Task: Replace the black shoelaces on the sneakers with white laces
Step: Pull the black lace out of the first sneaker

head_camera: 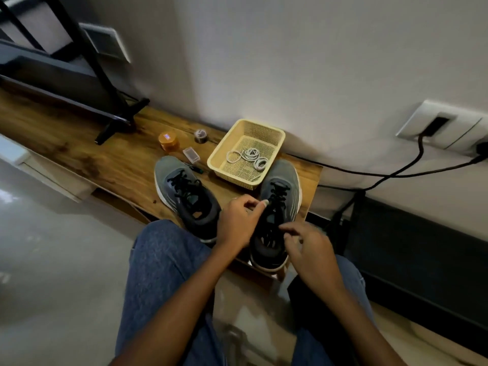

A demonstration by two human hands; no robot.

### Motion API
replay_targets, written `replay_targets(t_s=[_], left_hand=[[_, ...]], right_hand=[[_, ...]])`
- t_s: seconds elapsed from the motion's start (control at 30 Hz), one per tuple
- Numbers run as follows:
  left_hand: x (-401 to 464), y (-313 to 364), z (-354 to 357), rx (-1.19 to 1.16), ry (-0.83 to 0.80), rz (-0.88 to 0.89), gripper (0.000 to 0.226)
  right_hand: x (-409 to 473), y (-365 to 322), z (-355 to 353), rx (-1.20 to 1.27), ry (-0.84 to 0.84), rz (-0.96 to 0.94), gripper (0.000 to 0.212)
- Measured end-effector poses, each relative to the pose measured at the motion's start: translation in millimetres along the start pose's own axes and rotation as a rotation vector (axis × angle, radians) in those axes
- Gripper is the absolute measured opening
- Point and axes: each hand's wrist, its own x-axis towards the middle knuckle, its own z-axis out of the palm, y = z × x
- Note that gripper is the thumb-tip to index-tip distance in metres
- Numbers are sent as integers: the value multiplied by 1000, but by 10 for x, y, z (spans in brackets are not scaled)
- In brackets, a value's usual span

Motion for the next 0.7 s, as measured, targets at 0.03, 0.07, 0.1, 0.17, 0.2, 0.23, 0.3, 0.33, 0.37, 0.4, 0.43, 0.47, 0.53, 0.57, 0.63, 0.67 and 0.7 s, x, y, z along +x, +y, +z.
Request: replay_targets(t_s=[0.03, 0.07, 0.1, 0.17, 0.2, 0.23, 0.3, 0.33, 0.37, 0.4, 0.43, 0.47, 0.53, 0.57, 0.63, 0.67, 0.7], left_hand=[[32, -12, -3, -12, -7, -3, 23], [64, -5, -15, -15, -20, -2, 21], [101, -3, -17, -4, -40, -3, 21], [177, -7, -35, 28, -99, -25, 23], [218, -16, -50, 18, -149, -51, 25], [254, -16, -71, -17, -210, -87, 28], [292, 3, -100, -161, -339, -197, 32], [292, 34, -109, -247, -384, -258, 29], [286, 69, -106, -330, -410, -315, 26], [279, 111, -100, -404, -412, -358, 25], [273, 142, -89, -470, -397, -391, 25], [272, 161, -76, -521, -371, -410, 26], [275, 168, -56, -572, -310, -394, 28], [274, 172, -48, -592, -277, -367, 29], [274, 180, -44, -630, -203, -320, 30], [279, 179, -43, -647, -168, -313, 29], [285, 184, -48, -659, -137, -305, 28]], right_hand=[[46, 12, 17, 20, 33, 8, 20], [87, 18, 32, 35, 60, 14, 19], [121, 35, 61, 41, 76, 23, 18], [167, 42, 122, 31, 89, 38, 15], [179, 39, 148, 17, 94, 45, 14], [190, 31, 165, 0, 102, 52, 13], [217, 25, 194, -38, 116, 76, 10], [228, 27, 202, -53, 121, 91, 9], [235, 31, 207, -66, 125, 107, 8], [243, 32, 210, -80, 128, 123, 8], [245, 28, 211, -98, 130, 137, 8], [247, 18, 216, -117, 134, 148, 8], [249, -17, 227, -150, 141, 170, 11], [253, -33, 229, -166, 141, 182, 13], [269, -73, 233, -202, 132, 212, 16], [276, -91, 233, -225, 125, 221, 16], [277, -113, 235, -259, 113, 222, 17]])
